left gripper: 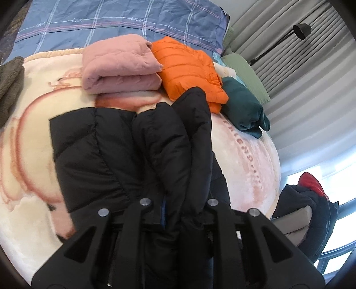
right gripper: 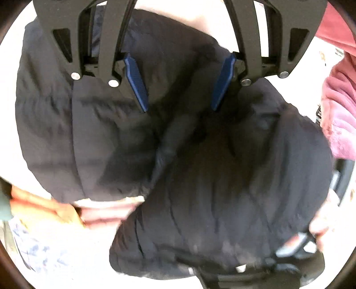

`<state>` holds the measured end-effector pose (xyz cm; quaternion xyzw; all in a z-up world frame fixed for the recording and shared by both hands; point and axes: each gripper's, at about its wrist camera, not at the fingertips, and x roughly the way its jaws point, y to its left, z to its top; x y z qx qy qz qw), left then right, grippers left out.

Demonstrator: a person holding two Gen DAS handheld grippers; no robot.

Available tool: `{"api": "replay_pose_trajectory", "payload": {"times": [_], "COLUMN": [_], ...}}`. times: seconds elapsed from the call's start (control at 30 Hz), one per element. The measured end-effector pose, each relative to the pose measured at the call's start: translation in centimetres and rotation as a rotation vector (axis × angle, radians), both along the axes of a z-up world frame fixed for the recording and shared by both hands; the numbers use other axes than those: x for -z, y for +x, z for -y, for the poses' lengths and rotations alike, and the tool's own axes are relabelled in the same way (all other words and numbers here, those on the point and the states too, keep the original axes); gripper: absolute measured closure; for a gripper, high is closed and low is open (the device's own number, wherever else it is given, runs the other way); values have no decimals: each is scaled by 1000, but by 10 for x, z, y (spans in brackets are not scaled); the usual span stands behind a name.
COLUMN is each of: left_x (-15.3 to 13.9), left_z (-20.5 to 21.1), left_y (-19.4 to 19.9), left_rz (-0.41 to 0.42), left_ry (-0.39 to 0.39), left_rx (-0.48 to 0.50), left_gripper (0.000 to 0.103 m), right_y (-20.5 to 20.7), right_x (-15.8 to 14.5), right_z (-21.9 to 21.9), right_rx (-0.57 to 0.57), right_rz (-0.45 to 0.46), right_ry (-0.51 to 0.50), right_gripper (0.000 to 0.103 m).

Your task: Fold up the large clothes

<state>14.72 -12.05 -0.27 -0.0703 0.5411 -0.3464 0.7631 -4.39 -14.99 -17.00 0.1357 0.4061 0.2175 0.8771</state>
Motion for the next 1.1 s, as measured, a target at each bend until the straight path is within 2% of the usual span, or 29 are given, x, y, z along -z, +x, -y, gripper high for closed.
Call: {"api": "replay_pose_trajectory", "payload": {"times": [0.07, 0.23, 0.33, 0.5, 0.67, 0.7, 0.77, 0.83, 0.9, 0.97, 1.0, 1.03, 1.07, 1.1], "left_x": [11, 38, 46, 54, 58, 58, 58, 59, 59, 59, 59, 59, 59, 57], "left_z": [17, 66, 81, 88, 82, 83, 85, 89, 93, 94, 95, 96, 96, 95], "left_y": [-2, -15, -19, -24, -23, -24, -26, -28, -29, -30, -31, -31, -32, -32], "left_rz": [-22, 16, 20, 43, 34, 37, 43, 53, 59, 65, 70, 78, 84, 91], "left_ry": [-1, 50, 25, -8, -71, -79, -86, -85, -87, -90, -92, -95, -96, -97], "left_rx": [12, 70, 117, 168, 173, 175, 177, 184, 196, 206, 214, 225, 233, 241], "left_gripper": [86, 78, 73, 69, 63, 61, 58, 57, 56, 55, 54, 53, 53, 53], "right_y": [8, -8, -24, -65, -97, -105, -112, -117, -116, -101, -98, -93, -91, -85], "right_x": [14, 1, -7, -33, -65, -73, -87, -95, -92, -84, -81, -74, -68, -57], "right_z": [-4, 4, 29, 81, 83, 78, 68, 46, 36, 36, 39, 41, 49, 58], "right_rx": [21, 27, 85, 195, 177, 153, 88, 70, 111, 186, 227, 258, 290, 318], "right_rz": [-31, -7, 15, 97, 198, 215, 242, 253, 234, 202, 193, 186, 160, 126], "right_ry": [10, 5, 53, 201, 269, 271, 244, 157, 74, 45, 36, 30, 51, 99], "right_gripper": [42, 43, 43, 42, 29, 24, 20, 16, 16, 16, 25, 64, 83, 89]}}
